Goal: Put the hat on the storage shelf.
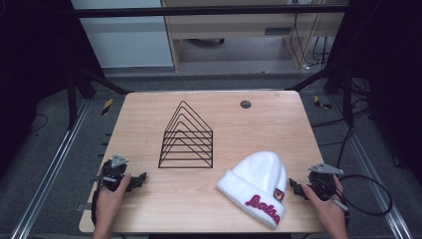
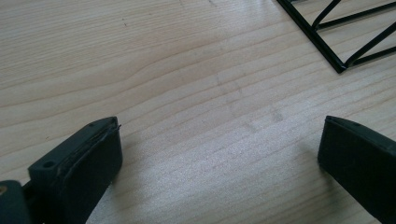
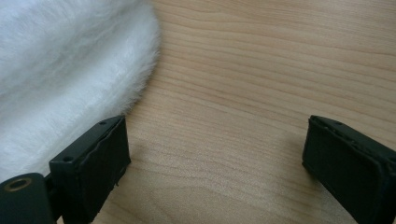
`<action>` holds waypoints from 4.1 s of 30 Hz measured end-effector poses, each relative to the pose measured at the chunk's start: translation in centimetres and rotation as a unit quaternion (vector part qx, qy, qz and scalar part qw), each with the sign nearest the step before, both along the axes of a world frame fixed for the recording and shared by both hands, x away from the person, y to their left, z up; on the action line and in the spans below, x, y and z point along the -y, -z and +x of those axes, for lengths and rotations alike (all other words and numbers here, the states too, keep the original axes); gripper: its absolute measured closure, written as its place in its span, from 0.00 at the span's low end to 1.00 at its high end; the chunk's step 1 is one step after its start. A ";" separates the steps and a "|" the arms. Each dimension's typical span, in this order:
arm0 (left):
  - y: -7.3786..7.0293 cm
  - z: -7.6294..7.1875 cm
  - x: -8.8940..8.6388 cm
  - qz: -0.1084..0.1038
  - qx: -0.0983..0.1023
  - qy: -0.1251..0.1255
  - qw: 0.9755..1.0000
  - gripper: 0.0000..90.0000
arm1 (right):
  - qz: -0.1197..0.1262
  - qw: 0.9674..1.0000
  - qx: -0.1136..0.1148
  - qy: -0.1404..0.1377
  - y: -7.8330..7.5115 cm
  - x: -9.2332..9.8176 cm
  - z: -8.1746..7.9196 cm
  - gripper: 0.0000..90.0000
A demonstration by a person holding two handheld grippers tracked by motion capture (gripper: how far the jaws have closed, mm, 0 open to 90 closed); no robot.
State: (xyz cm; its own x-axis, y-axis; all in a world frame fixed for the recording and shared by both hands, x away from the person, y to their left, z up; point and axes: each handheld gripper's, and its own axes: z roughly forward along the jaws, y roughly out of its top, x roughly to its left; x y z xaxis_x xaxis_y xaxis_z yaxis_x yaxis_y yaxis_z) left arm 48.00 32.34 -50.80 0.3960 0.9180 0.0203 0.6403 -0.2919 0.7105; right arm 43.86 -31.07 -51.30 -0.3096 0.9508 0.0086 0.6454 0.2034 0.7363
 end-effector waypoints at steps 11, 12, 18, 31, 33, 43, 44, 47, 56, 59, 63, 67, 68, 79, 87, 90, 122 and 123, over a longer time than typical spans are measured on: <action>0.0 -0.1 0.1 0.000 0.000 -0.005 1.000 0.00 | 0.001 1.000 -0.001 0.002 0.0 0.0 0.0 0.08; 0.0 -0.1 0.1 0.000 0.000 -0.005 1.000 0.00 | 0.002 1.000 -0.001 0.002 0.0 0.0 0.0 0.08; 0.0 -0.1 0.1 0.000 0.000 -0.005 1.000 0.00 | 0.000 1.000 0.000 0.005 0.0 -0.1 0.1 0.08; 0.0 -0.1 0.1 -0.001 0.000 -0.005 1.000 0.00 | -0.022 0.999 -0.018 -0.022 -2.5 -0.8 0.9 0.19; 0.0 -0.1 0.1 -0.001 0.000 -0.005 1.000 0.00 | -0.044 0.998 -0.018 -0.027 -3.8 -1.2 1.5 0.23; 0.0 -0.1 0.1 -0.001 0.000 -0.005 1.000 0.00 | -0.057 0.996 -0.036 -0.051 -7.7 -2.7 3.5 0.32; 0.0 -0.1 0.1 -0.001 0.000 -0.005 1.000 0.00 | -0.057 0.996 -0.036 -0.051 -7.7 -2.7 3.5 0.32; 0.0 -0.1 0.1 -0.001 0.000 -0.005 1.000 0.00 | -0.060 0.995 -0.038 -0.065 -8.2 -3.9 4.5 0.33; 0.0 -0.1 0.1 -0.001 0.000 -0.005 1.000 0.00 | -0.068 0.993 -0.041 -0.089 -8.6 -6.3 7.0 0.31; 0.0 -0.1 0.1 -0.001 0.000 -0.005 1.000 0.00 | -0.069 0.992 -0.048 -0.097 -8.3 -6.8 7.6 0.26; 0.0 -0.1 0.1 -0.001 0.000 -0.005 1.000 0.00 | -0.073 0.990 -0.066 -0.101 -7.6 -7.3 8.2 0.31; 0.0 -0.1 0.1 -0.001 0.000 -0.005 1.000 0.00 | -0.074 0.989 -0.084 -0.101 -6.9 -7.5 8.7 0.39; 0.0 -0.1 0.1 -0.001 0.000 -0.005 1.000 0.00 | -0.072 0.988 -0.087 -0.103 -6.7 -7.7 9.0 0.44; 0.0 -0.1 0.1 -0.001 0.000 -0.005 1.000 0.00 | -0.046 0.988 -0.110 -0.098 -4.9 -7.7 9.7 0.49; 0.0 -0.1 0.1 -0.001 0.000 -0.005 1.000 0.00 | -0.041 0.987 -0.120 -0.099 -4.5 -8.0 9.7 0.51; 0.0 -0.1 0.1 -0.001 0.000 -0.005 1.000 0.00 | -0.042 0.986 -0.130 -0.097 -4.4 -8.1 9.7 0.52; 0.0 -0.1 0.1 -0.001 0.000 -0.005 1.000 0.00 | -0.058 0.985 -0.111 -0.122 -4.6 -8.9 8.6 0.92; 0.0 -0.1 0.1 -0.001 0.000 -0.005 1.000 0.00 | -0.059 0.985 -0.102 -0.123 -4.9 -9.0 8.4 0.92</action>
